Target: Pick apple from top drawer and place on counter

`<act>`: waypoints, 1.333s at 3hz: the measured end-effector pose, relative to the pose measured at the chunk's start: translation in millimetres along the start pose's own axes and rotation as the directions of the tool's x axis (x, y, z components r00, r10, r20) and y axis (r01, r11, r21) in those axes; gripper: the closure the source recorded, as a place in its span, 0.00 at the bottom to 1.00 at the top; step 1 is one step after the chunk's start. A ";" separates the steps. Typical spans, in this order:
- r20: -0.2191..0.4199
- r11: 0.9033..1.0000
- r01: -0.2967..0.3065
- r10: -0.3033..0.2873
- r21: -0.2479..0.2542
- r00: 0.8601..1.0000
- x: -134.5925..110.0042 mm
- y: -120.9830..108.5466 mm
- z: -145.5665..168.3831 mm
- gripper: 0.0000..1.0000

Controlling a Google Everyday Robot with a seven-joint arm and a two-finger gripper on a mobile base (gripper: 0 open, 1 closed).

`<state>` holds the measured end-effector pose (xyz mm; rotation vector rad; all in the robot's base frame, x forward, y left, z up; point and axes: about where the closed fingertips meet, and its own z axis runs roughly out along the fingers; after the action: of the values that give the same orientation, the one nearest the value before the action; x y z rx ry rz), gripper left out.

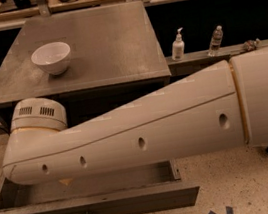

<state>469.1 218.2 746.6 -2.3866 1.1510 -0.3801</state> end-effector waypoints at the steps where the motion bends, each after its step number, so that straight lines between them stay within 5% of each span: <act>1: 0.006 0.987 -0.118 0.119 -0.108 0.993 47.0 -2.8 -2.1 1.00; 2: 0.049 0.965 -0.171 0.184 -0.200 0.982 89.6 -20.2 -21.9 1.00; 4: 0.041 0.942 -0.284 0.296 -0.178 0.954 149.9 -70.7 -88.9 1.00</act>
Offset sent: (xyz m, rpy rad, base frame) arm 0.1127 -0.0929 0.1015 0.0722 0.3621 -0.1490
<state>569.2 113.0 866.2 -2.2996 1.5305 -0.1049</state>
